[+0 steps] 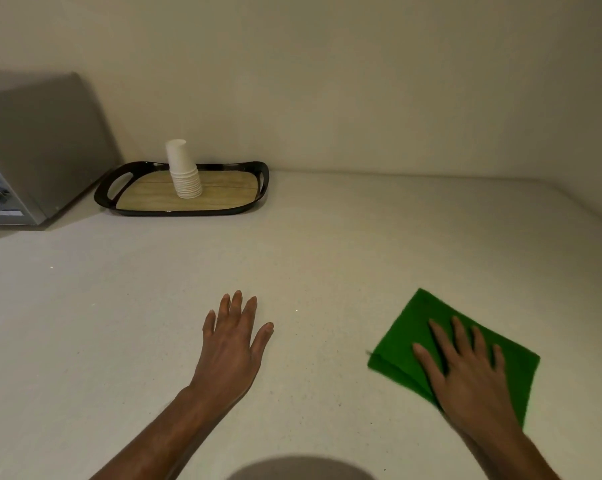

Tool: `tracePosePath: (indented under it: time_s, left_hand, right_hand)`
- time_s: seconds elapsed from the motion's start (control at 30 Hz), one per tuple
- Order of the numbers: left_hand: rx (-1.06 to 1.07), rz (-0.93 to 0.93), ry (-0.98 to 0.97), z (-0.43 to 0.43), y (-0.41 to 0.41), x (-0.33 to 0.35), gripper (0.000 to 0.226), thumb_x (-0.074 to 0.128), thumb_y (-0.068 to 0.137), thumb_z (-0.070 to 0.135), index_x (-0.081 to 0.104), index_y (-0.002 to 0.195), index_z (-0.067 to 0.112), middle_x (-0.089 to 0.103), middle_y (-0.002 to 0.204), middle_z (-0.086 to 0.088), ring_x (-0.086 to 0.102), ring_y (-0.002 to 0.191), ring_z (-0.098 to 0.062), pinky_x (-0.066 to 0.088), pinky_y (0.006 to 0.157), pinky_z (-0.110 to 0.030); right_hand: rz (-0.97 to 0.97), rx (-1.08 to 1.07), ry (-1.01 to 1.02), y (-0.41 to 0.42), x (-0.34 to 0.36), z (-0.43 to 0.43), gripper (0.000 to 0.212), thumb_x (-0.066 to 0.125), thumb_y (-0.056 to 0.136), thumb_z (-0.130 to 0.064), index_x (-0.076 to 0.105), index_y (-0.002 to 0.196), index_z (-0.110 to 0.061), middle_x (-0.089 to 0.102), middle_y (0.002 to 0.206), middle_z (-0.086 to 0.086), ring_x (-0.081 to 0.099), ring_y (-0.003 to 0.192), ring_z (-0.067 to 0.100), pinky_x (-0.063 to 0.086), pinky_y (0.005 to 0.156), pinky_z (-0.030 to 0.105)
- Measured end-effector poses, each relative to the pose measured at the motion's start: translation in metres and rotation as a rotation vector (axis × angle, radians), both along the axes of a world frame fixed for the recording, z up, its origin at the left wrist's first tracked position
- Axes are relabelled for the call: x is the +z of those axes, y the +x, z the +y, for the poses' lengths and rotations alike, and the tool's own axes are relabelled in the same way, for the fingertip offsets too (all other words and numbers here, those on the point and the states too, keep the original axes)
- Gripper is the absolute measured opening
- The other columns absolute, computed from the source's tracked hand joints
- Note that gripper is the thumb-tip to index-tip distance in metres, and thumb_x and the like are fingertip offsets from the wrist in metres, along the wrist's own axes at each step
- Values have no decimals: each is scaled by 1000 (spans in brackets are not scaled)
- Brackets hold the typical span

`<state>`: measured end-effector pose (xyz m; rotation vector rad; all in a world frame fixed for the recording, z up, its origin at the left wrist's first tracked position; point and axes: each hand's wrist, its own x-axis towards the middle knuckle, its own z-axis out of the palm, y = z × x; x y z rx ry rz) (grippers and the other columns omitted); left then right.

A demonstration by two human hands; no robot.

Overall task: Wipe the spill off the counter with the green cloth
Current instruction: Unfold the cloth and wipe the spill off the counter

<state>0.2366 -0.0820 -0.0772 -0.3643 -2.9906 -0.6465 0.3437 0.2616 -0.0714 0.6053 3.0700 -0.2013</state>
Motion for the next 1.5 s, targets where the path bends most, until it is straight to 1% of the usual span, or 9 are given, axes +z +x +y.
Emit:
tracePosePath:
  time_s: [0.13, 0.17, 0.27, 0.4, 0.67, 0.93, 1.07, 1.33, 1.5]
  left_hand:
    - [19, -32, -88, 1, -5, 1, 66, 23, 101, 54, 22, 158, 20, 13, 169, -8, 4, 157, -24, 6, 126, -47]
    - [21, -36, -91, 1, -6, 2, 66, 24, 101, 54, 22, 158, 20, 14, 168, -8, 4, 157, -25, 6, 126, -48]
    - [30, -15, -38, 1, -10, 8, 66, 26, 101, 54, 25, 156, 19, 15, 168, -10, 5, 156, -25, 6, 126, -48]
    - [49, 45, -16, 1, -19, 20, 69, 23, 99, 58, 25, 156, 20, 16, 168, -8, 5, 156, -23, 6, 126, -47]
    - [49, 34, -38, 5, -22, 13, 68, 20, 99, 57, 29, 155, 19, 17, 168, -9, 6, 156, -25, 9, 125, -49]
    - [11, -20, -88, 17, -25, 5, 66, 23, 102, 53, 22, 158, 18, 13, 168, -10, 4, 157, -26, 6, 126, -49]
    - [15, -35, -79, 18, -24, 4, 66, 26, 102, 52, 22, 158, 18, 15, 168, -10, 6, 156, -27, 6, 126, -48]
    - [45, 20, 40, 13, -25, 8, 64, 28, 101, 51, 29, 155, 17, 21, 166, -11, 10, 156, -26, 9, 125, -47]
    - [85, 36, 79, 7, -29, 7, 68, 22, 98, 55, 28, 155, 19, 20, 167, -9, 8, 156, -23, 8, 126, -47]
  right_hand:
    - [-58, 181, -18, 36, -6, -55, 79, -16, 84, -81, -5, 155, -48, -14, 169, 3, -14, 156, 30, -8, 126, 55]
    - [-77, 251, -14, 37, -5, -73, 77, -13, 85, -82, -2, 154, -49, -13, 169, 4, -13, 156, 33, -12, 125, 52]
    - [3, 425, 20, 23, 3, -127, 72, 9, 95, -79, 36, 151, -43, 23, 165, 9, 21, 151, 41, 1, 117, 53]
    - [22, 576, -162, -39, -1, -176, 76, 6, 94, -79, 18, 157, -38, 3, 170, 6, -4, 157, 35, -6, 123, 64]
    - [4, 256, -57, -178, 1, -113, 80, 3, 93, -78, 16, 159, -34, 8, 171, 12, 5, 156, 38, -1, 124, 66]
    - [26, -104, -15, -85, 0, 33, 80, 2, 94, -76, 16, 159, -33, 13, 170, 12, 14, 155, 38, 13, 124, 65]
    - [19, -64, 3, -9, 0, 28, 80, -3, 93, -76, 15, 159, -35, 14, 170, 9, 13, 156, 34, 14, 125, 62]
    - [-6, 329, -113, 9, -9, -91, 75, -7, 86, -85, -6, 153, -52, -22, 167, -2, -29, 152, 25, -19, 122, 56]
    - [79, 469, -146, -77, -10, -147, 78, 2, 92, -81, 16, 157, -39, 4, 170, 6, -4, 157, 32, -3, 124, 63]
